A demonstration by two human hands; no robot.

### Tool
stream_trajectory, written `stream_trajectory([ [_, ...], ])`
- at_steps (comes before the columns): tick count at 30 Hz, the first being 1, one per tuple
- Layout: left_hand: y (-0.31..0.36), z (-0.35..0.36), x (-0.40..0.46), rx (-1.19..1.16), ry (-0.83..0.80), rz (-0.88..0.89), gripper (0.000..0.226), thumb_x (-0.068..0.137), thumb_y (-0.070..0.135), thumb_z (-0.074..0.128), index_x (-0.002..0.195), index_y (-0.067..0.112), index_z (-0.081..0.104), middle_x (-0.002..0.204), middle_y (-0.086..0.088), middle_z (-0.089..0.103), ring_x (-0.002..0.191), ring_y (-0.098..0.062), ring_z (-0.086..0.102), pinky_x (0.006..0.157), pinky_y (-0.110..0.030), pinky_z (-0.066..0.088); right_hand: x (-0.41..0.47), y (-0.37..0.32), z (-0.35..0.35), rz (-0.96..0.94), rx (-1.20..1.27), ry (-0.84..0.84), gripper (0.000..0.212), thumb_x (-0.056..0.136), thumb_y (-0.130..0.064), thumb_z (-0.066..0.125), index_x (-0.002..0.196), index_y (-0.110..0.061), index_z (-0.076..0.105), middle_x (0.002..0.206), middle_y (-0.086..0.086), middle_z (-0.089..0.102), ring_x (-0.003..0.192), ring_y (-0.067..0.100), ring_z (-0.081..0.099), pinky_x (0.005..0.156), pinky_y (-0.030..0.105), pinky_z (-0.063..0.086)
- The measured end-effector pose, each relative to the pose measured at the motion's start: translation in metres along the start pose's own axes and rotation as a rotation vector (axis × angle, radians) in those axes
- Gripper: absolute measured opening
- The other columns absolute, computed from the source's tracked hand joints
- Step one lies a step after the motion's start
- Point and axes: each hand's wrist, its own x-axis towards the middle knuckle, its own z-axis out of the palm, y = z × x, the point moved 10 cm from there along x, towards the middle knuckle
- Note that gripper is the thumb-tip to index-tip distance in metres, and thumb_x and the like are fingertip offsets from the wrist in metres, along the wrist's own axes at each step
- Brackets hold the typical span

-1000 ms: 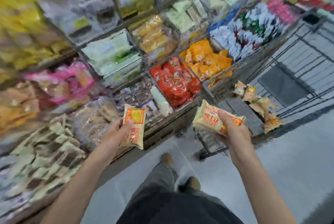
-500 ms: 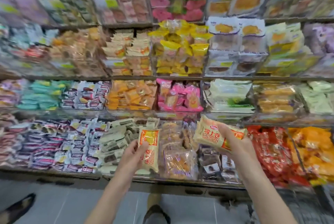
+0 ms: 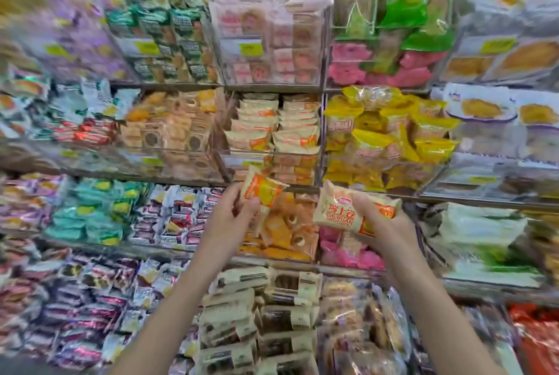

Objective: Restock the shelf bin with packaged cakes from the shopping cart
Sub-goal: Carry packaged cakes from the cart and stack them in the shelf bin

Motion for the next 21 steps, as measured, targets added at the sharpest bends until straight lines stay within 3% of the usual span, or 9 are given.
stream_trajectory([
  [3, 0.038, -0.018, 0.051, 0.144, 0.011, 0.204, 0.008, 0.096, 0.024, 0.049, 0.098, 0.031, 0.052, 0.091, -0.012, 0.058, 0.086, -0.026, 0.058, 0.072, -0.037, 0.046, 0.015, 0.000, 0.020, -0.004, -0.008, -0.030, 0.038, 0.072, -0.049, 0.071, 0.099, -0.023, 0.067, 0.085, -0.004, 0.075, 0.080, 0.011, 0.072, 0.075, 0.036, 0.058],
  [7, 0.076, -0.030, 0.113, 0.363, 0.054, 0.391, 0.013, 0.096, 0.022, 0.048, 0.106, 0.016, 0.055, 0.091, -0.006, 0.056, 0.087, -0.021, 0.054, 0.080, -0.040, 0.045, 0.032, 0.002, 0.030, 0.032, -0.040, -0.018, 0.044, 0.074, -0.052, 0.070, 0.107, -0.023, 0.064, 0.087, -0.006, 0.075, 0.086, 0.014, 0.071, 0.080, 0.038, 0.055],
  [9, 0.084, -0.028, 0.141, 0.370, 0.044, 0.396, 0.017, 0.096, 0.024, 0.048, 0.111, 0.016, 0.053, 0.091, -0.006, 0.059, 0.087, -0.021, 0.057, 0.082, -0.043, 0.047, 0.039, 0.001, 0.031, 0.044, -0.052, -0.005, 0.045, 0.074, -0.052, 0.069, 0.107, -0.021, 0.063, 0.085, -0.005, 0.075, 0.086, 0.013, 0.070, 0.081, 0.038, 0.055],
  [12, 0.097, -0.009, 0.183, 0.467, 0.057, 0.413, 0.023, 0.094, 0.031, 0.051, 0.113, 0.020, 0.046, 0.086, 0.005, 0.055, 0.078, -0.015, 0.051, 0.063, -0.033, 0.037, 0.047, 0.000, 0.027, 0.052, -0.061, 0.027, 0.047, 0.071, -0.054, 0.071, 0.104, -0.023, 0.063, 0.087, -0.004, 0.075, 0.089, 0.018, 0.070, 0.088, 0.046, 0.052],
  [14, 0.099, 0.015, 0.216, 0.434, -0.011, 0.359, 0.021, 0.093, 0.031, 0.053, 0.106, 0.020, 0.041, 0.083, 0.006, 0.051, 0.077, -0.015, 0.049, 0.058, -0.030, 0.030, 0.049, 0.001, 0.024, 0.055, -0.067, 0.043, 0.048, 0.065, -0.057, 0.072, 0.100, -0.026, 0.062, 0.087, -0.004, 0.075, 0.090, 0.019, 0.069, 0.091, 0.049, 0.051],
  [16, 0.097, 0.045, 0.247, 0.387, -0.117, 0.287, 0.023, 0.093, 0.031, 0.052, 0.104, 0.019, 0.036, 0.086, 0.001, 0.052, 0.080, -0.020, 0.052, 0.059, -0.030, 0.033, 0.051, 0.001, 0.023, 0.070, -0.071, 0.045, 0.058, 0.056, -0.063, 0.070, 0.100, -0.026, 0.062, 0.085, -0.006, 0.075, 0.088, 0.016, 0.070, 0.090, 0.048, 0.051],
  [18, 0.084, 0.074, 0.267, 0.538, -0.200, 0.232, 0.028, 0.094, 0.032, 0.050, 0.110, 0.014, 0.036, 0.088, -0.002, 0.052, 0.082, -0.024, 0.052, 0.061, -0.031, 0.034, 0.053, 0.003, 0.022, 0.084, -0.069, 0.048, 0.063, 0.050, -0.066, 0.068, 0.100, -0.028, 0.062, 0.085, -0.007, 0.075, 0.089, 0.015, 0.070, 0.091, 0.047, 0.051],
  [21, 0.048, 0.104, 0.280, 0.675, -0.310, 0.120, 0.038, 0.097, 0.032, 0.045, 0.123, 0.005, 0.040, 0.115, -0.014, 0.055, 0.106, -0.032, 0.052, 0.077, -0.036, 0.040, 0.054, 0.006, 0.018, 0.098, -0.059, 0.058, 0.063, 0.047, -0.069, 0.067, 0.098, -0.034, 0.061, 0.089, -0.007, 0.075, 0.092, 0.016, 0.068, 0.091, 0.047, 0.050],
])
